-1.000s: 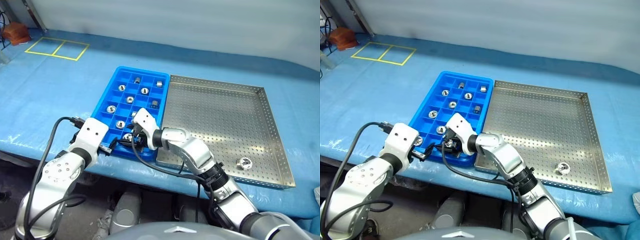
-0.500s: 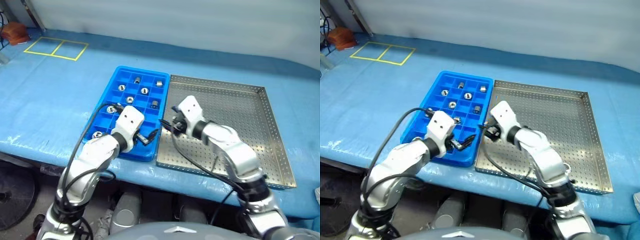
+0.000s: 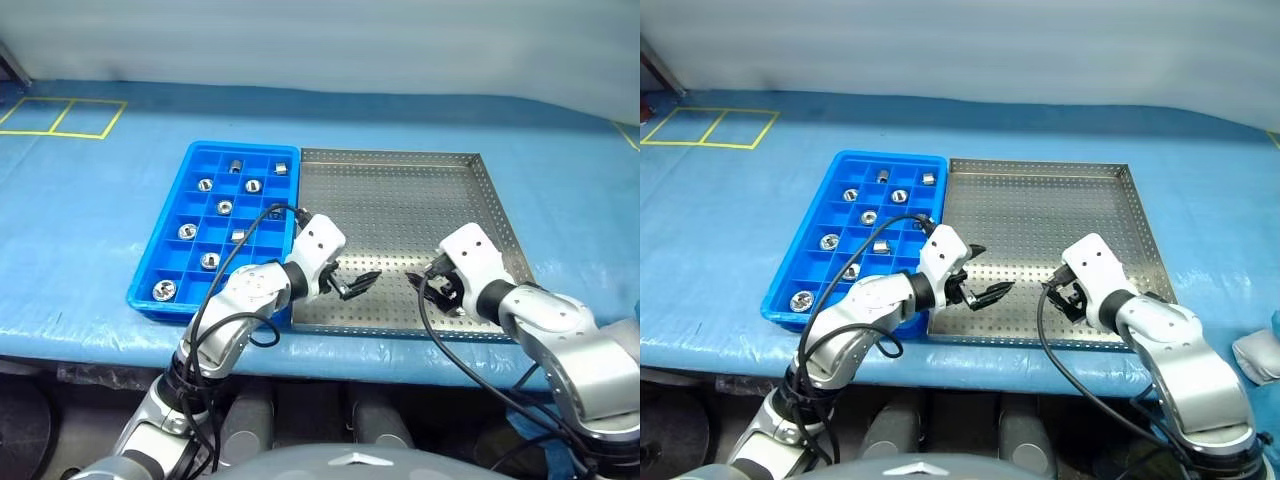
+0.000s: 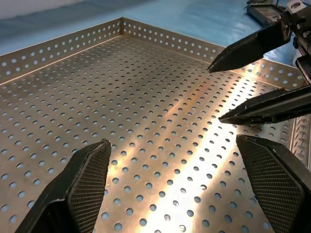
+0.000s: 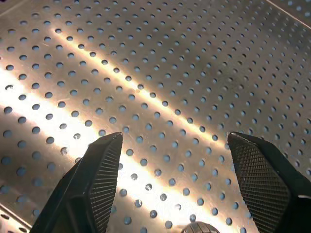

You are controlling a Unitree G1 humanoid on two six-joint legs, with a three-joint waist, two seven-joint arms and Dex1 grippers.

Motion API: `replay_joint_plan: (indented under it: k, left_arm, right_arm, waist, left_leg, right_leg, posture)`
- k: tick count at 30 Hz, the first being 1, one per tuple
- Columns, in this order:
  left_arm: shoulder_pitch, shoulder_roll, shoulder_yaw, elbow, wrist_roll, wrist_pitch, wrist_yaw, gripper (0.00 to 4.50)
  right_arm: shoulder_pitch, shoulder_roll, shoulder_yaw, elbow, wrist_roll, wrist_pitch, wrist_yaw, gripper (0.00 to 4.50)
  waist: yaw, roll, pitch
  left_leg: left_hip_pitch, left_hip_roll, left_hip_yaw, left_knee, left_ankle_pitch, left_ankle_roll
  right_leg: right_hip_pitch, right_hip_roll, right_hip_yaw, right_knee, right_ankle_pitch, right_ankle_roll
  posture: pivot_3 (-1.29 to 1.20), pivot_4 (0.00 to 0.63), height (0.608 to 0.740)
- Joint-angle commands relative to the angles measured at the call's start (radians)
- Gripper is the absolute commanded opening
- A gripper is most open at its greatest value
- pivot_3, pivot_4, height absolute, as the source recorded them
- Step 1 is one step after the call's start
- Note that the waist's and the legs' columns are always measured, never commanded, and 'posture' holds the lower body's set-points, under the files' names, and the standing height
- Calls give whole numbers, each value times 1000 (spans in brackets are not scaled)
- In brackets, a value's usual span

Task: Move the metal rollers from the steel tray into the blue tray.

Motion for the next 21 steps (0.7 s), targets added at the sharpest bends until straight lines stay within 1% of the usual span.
replay_joint_plan:
  k: [1,4,9,20,21]
  left_arm:
    - [13,-21,-23,-9,-14,-72,-32,4500]
    - [19,-34,-40,-10,-24,-96,-53,4500]
    - [11,-61,-68,26,-26,-98,-77,4500]
    - [17,-63,-69,26,-19,-87,-71,4500]
    - [18,-65,-67,27,-19,-87,-68,4500]
  right_arm:
    - [44,-50,-60,-10,11,62,7,3634]
    - [65,-55,-81,7,31,84,10,3634]
    - [74,-52,-66,60,32,72,-14,3634]
    - [67,-44,-35,168,28,40,-53,3634]
    - [65,-44,-30,175,28,35,-55,3461]
  waist:
    - [-4,0,0]
    - [-11,0,0]
    - [-15,1,0]
    - [-14,1,-1]
    - [-14,1,-1]
  left_leg:
    - [1,0,0,0,0,0]
    - [1,0,0,1,0,0]
    - [1,0,0,1,0,0]
    - [1,-1,0,1,0,0]
    - [1,-1,0,1,0,0]
  right_leg:
    - [1,0,0,0,0,0]
    - [1,0,0,0,0,1]
    - [1,0,1,0,1,1]
    - [1,0,1,0,1,1]
    - [1,0,1,0,1,1]
  posture:
    - [40,150,740]
    - [42,150,740]
    - [44,150,740]
    - [51,150,740]
    - [56,150,740]
